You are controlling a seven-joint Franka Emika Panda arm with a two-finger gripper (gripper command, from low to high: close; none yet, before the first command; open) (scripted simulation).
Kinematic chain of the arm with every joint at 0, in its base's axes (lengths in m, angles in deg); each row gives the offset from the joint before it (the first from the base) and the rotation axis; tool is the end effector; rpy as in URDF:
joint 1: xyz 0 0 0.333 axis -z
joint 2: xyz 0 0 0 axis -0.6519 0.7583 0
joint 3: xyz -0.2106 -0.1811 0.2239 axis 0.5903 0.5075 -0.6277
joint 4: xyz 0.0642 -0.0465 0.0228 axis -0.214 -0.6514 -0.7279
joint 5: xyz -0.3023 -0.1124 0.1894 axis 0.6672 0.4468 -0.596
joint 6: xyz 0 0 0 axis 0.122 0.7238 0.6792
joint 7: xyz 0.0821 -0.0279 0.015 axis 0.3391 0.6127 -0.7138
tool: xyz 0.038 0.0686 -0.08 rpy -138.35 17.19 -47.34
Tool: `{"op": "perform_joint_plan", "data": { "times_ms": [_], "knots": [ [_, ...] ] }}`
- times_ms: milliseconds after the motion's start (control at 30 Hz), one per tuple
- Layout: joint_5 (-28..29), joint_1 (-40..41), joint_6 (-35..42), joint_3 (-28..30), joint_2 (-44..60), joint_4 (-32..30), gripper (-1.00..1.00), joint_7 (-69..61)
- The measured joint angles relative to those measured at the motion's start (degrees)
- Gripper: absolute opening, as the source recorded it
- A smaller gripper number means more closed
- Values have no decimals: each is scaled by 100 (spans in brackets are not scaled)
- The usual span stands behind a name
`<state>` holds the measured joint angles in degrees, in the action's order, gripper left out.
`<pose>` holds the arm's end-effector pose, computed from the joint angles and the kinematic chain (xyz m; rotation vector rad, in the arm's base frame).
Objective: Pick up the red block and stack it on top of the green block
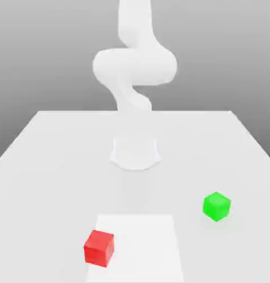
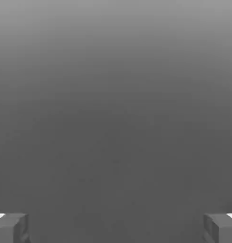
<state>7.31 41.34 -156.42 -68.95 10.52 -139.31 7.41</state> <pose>0.3389 -0.0065 0.6961 -2.4779 1.0878 -0.9400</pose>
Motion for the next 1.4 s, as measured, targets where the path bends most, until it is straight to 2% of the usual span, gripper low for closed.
{"op": "perform_joint_plan", "data": {
  "times_ms": [733,933,967,1200,1400],
  "knots": [
    [-113,522,-2096,354,4606,-1430,0,454],
    [-307,629,-3065,230,5856,-1345,0,337],
    [-322,643,-3154,213,5962,-1330,-100,326],
    [-312,649,-3135,208,5938,-1334,-100,332],
    [-165,544,-2257,210,4857,-1533,-100,416]
  ]
}}
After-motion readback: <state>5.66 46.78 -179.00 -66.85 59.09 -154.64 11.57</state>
